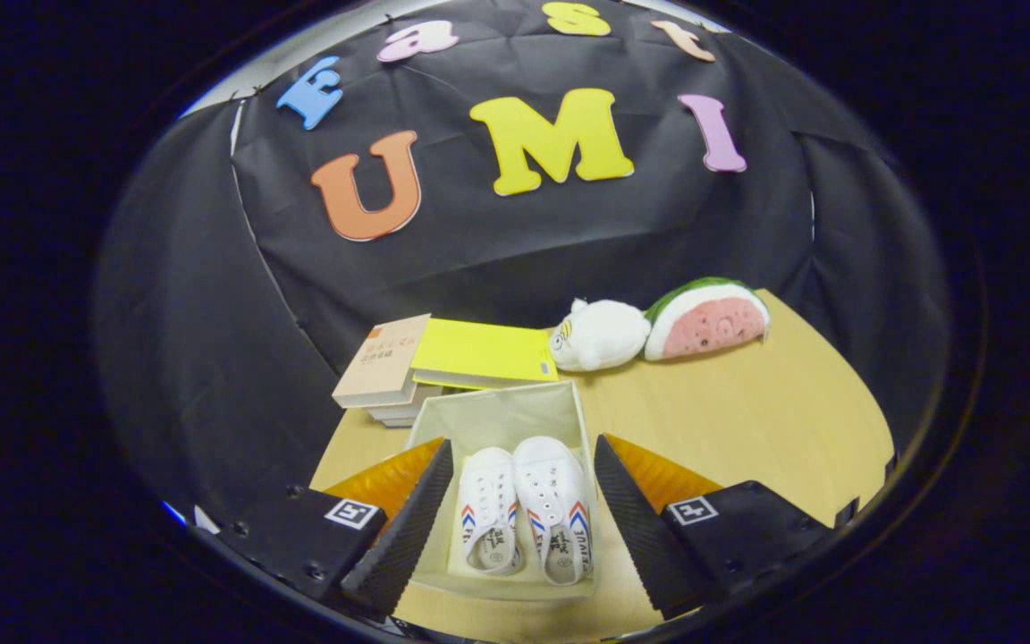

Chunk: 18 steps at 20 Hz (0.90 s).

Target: Open the storage box then place both shoes into the box .Put the left shoe in first, then the right shoe, with the right side of both shoes facing outward in a uniform manner.

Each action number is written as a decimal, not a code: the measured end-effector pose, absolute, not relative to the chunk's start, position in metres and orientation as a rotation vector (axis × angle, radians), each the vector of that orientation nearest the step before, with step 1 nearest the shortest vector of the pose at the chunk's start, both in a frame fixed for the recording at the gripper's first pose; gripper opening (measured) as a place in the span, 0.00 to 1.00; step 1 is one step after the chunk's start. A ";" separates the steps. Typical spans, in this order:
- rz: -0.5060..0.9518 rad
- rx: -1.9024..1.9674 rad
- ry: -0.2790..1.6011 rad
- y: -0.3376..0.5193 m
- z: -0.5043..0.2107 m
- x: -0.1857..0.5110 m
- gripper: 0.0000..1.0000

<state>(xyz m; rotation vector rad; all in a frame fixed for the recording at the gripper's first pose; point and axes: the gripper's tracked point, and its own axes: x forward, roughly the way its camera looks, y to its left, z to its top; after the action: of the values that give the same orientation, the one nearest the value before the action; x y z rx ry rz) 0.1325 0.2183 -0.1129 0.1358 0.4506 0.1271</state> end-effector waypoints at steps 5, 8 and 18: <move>0.048 -0.067 0.329 0.179 -0.081 0.103 1.00; 0.068 -0.091 0.212 0.167 -0.059 0.081 1.00; 0.165 -0.077 0.012 0.120 -0.024 -0.005 1.00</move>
<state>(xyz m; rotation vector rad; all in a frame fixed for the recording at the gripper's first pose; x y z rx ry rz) -0.0046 0.1200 -0.0241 -0.0767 0.0123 0.1651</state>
